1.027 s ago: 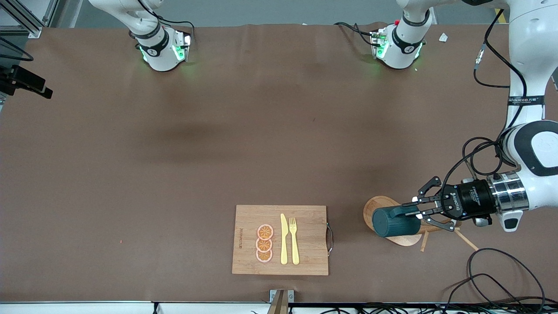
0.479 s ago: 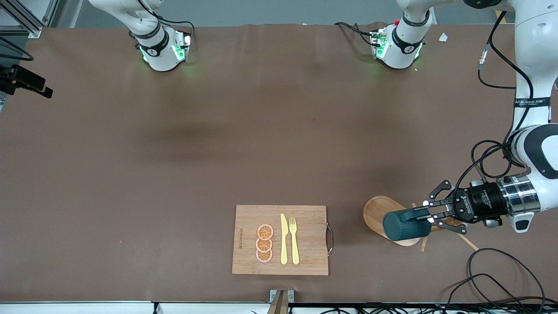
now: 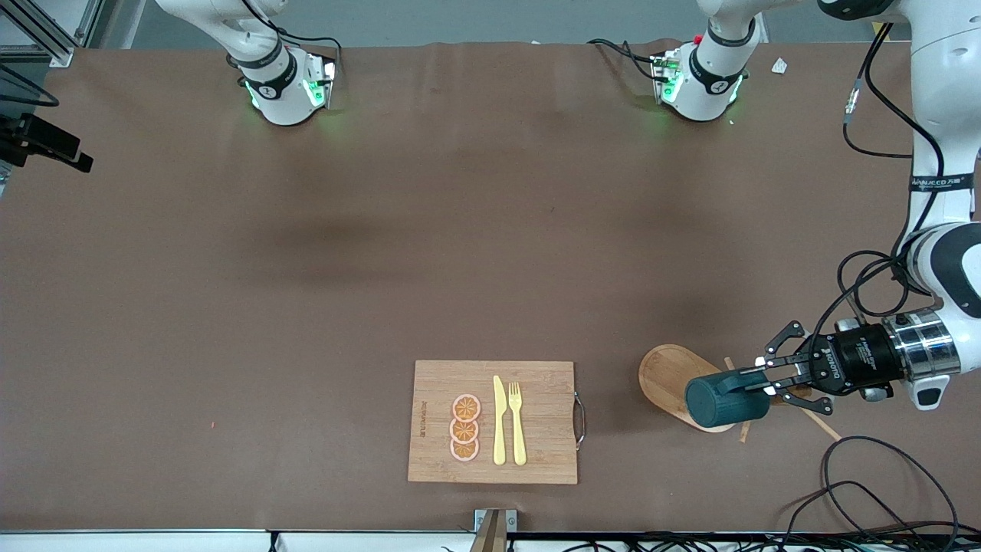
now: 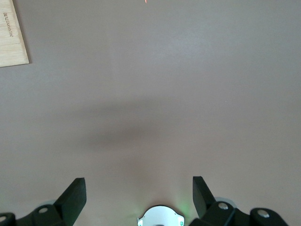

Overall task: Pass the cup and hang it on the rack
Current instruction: 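Hook the mug handle onto a rack peg with the left gripper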

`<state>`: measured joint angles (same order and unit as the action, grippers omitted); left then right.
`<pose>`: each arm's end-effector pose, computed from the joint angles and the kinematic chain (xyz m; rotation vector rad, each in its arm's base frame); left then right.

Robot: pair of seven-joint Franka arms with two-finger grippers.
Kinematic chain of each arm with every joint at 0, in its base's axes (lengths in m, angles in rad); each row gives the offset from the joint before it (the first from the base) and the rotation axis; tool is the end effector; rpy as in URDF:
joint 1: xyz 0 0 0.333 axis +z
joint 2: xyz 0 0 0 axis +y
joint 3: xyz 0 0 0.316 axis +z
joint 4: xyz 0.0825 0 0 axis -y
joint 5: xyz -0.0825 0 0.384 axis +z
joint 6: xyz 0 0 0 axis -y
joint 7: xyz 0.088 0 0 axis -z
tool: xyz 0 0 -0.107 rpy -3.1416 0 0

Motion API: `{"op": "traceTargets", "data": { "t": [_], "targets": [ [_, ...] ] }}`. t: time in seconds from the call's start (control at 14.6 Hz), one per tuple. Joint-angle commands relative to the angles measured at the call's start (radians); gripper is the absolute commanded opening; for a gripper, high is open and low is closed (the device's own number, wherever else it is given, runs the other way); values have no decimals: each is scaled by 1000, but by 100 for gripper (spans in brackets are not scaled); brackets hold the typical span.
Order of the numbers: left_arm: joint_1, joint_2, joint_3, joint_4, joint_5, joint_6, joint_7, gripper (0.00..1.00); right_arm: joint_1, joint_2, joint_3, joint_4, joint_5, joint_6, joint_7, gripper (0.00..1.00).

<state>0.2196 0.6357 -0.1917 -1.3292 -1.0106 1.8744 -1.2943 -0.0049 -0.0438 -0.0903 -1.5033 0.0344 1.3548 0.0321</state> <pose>0.7335 -0.0098 0.3986 1.4199 1.6746 -0.8343 0.5154 -0.0462 0.6613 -3.0906 0.1878 0.1606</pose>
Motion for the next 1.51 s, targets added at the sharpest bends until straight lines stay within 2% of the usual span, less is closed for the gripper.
{"op": "traceTargets", "data": {
  "t": [0.0,0.68,0.82,0.89,0.96,1.03,1.1,1.16,1.44],
  "targets": [
    [20,13,-3,19,-3,-17,20,1,-4,-25,6,-18,2,3,-9,100],
    [37,35,-3,19,-3,-17,49,3,-7,-24,4,-18,1,6,-9,100],
    [38,42,-3,19,-3,-17,52,10,-7,-24,4,-18,1,6,-9,100],
    [38,44,-3,19,-5,-17,53,22,-7,-24,4,-18,-1,6,-9,100],
    [38,48,-3,19,-5,-17,58,52,-7,-24,4,-18,-5,6,-9,100],
    [35,48,-5,21,-5,-15,69,73,-6,-24,4,-18,-5,6,-9,100],
    [34,47,-3,21,-3,-15,67,89,-6,-24,4,-18,-5,6,-9,100],
    [34,42,-5,21,-3,-15,67,100,-7,-24,4,-18,-7,6,-9,100],
    [32,-2,-9,25,-2,-41,56,100,-6,-24,4,-18,-7,6,-9,100]
  ]
}}
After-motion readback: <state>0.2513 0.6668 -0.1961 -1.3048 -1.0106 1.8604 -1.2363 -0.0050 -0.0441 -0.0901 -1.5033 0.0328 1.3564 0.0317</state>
